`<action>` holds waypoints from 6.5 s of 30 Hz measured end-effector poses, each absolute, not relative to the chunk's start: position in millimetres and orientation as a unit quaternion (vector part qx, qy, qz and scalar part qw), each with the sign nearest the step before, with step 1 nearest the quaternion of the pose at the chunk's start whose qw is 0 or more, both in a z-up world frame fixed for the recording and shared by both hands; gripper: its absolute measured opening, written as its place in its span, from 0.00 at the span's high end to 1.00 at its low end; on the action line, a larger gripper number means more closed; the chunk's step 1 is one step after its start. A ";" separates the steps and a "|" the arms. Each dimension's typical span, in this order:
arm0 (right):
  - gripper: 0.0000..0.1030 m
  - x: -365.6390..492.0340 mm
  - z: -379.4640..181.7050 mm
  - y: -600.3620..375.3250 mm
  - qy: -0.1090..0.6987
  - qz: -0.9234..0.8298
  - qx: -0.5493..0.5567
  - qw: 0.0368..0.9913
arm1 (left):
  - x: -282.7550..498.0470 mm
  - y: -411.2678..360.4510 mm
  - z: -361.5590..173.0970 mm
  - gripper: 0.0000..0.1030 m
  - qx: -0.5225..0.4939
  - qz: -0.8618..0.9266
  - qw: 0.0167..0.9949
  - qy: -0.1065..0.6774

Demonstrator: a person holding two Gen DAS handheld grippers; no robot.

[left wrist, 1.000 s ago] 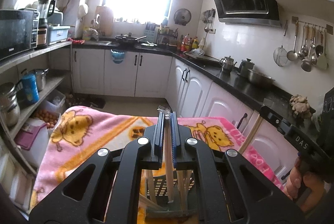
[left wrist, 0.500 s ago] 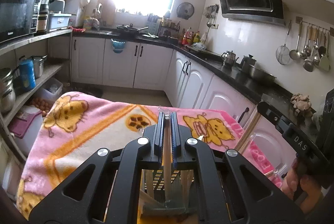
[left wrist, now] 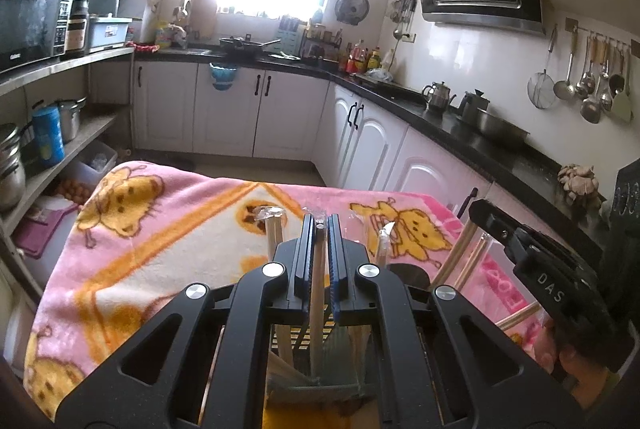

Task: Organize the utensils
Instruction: 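Lower the chopstick into the caddy and open the left tool while the right tool releases its chopstick, then move both open tools down to the last chopstick bundle on the blanket, then grasp a wooden chopstick with the left tool while the right tool grasps another, then lift both held chopsticks upright and carry them over the green caddy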

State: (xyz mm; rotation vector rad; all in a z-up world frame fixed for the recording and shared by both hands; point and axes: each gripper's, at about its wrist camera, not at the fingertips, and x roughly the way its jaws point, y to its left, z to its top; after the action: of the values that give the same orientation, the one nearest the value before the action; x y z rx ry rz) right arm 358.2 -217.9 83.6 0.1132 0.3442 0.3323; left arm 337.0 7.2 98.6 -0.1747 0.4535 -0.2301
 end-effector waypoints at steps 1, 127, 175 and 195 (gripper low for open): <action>0.94 358.9 82.3 -218.5 0.174 0.162 0.056 0.970 | 336.8 7.3 98.1 0.98 -0.087 -0.114 0.964 0.224; 0.60 232.7 -68.4 -318.3 0.477 0.118 0.068 0.868 | 239.9 43.2 -62.2 0.14 -0.218 -0.062 0.871 0.436; 0.94 241.1 95.2 -233.8 0.247 0.293 0.046 0.923 | 232.8 26.6 105.6 0.99 -0.142 -0.143 0.938 0.282; 0.94 302.1 172.9 -244.6 0.162 0.249 0.090 0.950 | 274.2 9.2 198.3 0.99 -0.126 -0.182 0.953 0.205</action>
State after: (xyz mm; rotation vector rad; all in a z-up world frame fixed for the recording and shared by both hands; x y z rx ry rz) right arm 302.1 -244.6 172.9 0.1838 0.3302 0.5066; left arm 274.2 9.2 198.3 -0.2564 0.4157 -0.3692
